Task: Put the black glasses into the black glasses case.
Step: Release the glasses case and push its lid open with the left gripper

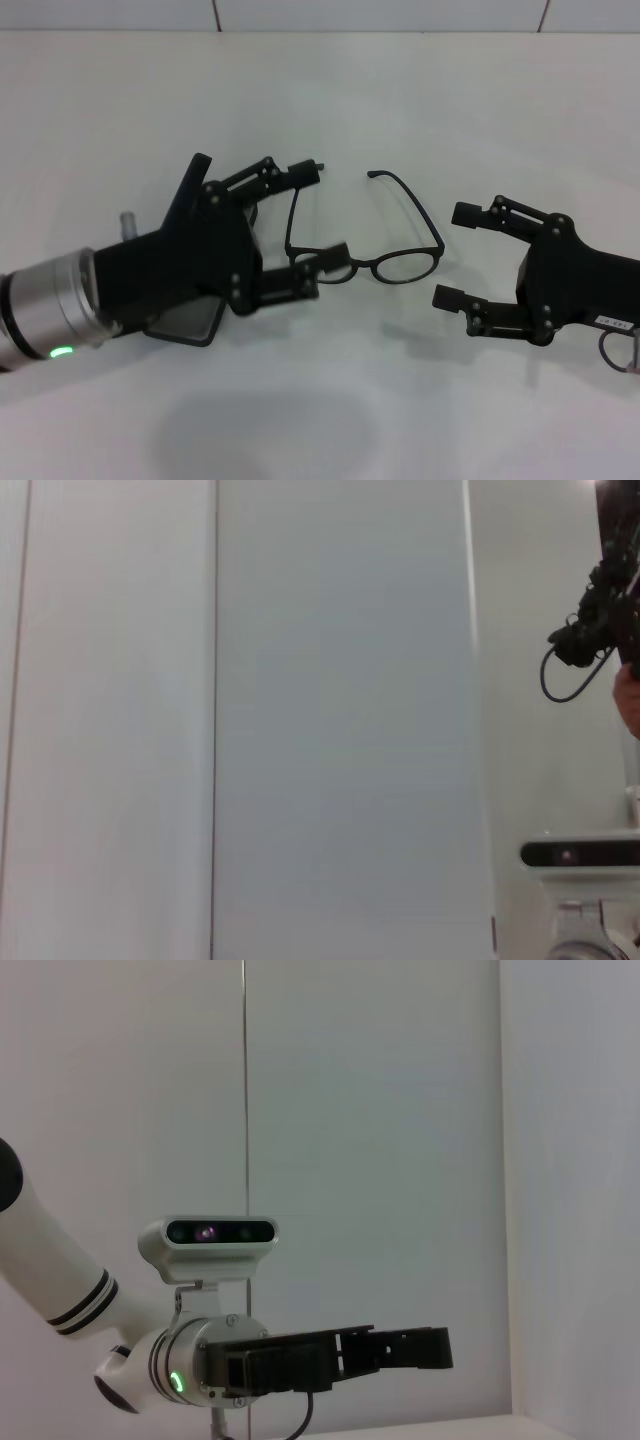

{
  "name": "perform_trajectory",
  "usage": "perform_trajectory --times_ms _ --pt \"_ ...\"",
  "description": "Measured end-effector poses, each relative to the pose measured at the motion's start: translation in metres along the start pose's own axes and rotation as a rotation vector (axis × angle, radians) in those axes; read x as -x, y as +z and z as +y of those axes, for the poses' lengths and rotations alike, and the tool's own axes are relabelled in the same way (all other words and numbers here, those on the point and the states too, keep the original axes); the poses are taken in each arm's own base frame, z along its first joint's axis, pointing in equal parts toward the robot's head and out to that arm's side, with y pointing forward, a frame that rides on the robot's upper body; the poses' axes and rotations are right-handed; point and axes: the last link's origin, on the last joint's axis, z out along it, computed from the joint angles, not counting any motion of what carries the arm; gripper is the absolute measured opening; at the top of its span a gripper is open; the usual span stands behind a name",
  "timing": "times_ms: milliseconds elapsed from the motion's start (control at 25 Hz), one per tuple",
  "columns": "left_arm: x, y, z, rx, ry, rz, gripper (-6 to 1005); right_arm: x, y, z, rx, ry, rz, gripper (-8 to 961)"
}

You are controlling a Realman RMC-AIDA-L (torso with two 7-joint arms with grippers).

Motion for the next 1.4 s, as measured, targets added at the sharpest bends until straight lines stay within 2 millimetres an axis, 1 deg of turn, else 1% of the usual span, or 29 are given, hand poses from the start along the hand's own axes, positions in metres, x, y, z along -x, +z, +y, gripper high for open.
perform_trajectory --times_ms 40,120,240,280,320,360,440,520,600,760,840,1040,1240,1400 --pt "-0.002 0.000 -0.002 -0.011 -0.015 0.010 857 0.000 0.000 0.000 -0.001 0.000 -0.001 868" --pt "-0.013 -0.005 -0.015 -0.053 -0.073 0.040 857 0.000 0.000 0.000 -0.002 0.000 -0.001 868" --pt "-0.045 -0.023 -0.050 -0.123 -0.191 0.040 856 0.000 -0.001 -0.002 -0.004 -0.002 0.002 868" --pt "-0.057 -0.031 -0.065 -0.140 -0.288 -0.004 856 0.001 -0.001 -0.002 -0.004 -0.003 0.003 868" --pt "-0.065 -0.036 -0.075 -0.154 -0.353 -0.051 856 0.001 -0.001 -0.003 -0.004 -0.004 0.004 868" --pt "-0.072 -0.039 -0.083 -0.164 -0.415 -0.113 856 0.001 -0.001 -0.003 -0.004 -0.005 0.003 868" --pt "-0.079 -0.044 -0.093 -0.189 -0.514 -0.286 855 0.002 -0.001 -0.003 -0.005 -0.008 0.002 868" --pt "-0.081 -0.047 -0.095 -0.229 -0.543 -0.416 855 0.001 -0.002 -0.003 -0.010 -0.010 0.005 868" --pt "-0.079 -0.050 -0.092 -0.291 -0.539 -0.532 854 0.001 -0.002 -0.004 -0.014 -0.011 0.008 868" --pt "-0.075 -0.048 -0.084 -0.418 -0.488 -0.703 853 0.001 -0.001 -0.004 -0.017 -0.012 0.011 869" --pt "-0.072 -0.046 -0.081 -0.447 -0.477 -0.764 853 0.001 0.000 -0.005 -0.014 -0.014 0.010 869" --pt "-0.058 -0.040 -0.084 -0.492 -0.482 -0.859 843 0.002 0.002 -0.006 -0.013 -0.018 0.010 869" --pt "-0.046 -0.032 -0.083 -0.495 -0.475 -0.947 828 0.002 0.002 -0.007 -0.013 -0.020 0.013 869" --pt "-0.042 -0.028 -0.086 -0.529 -0.475 -0.983 765 0.003 0.005 -0.008 -0.009 -0.024 0.013 869"
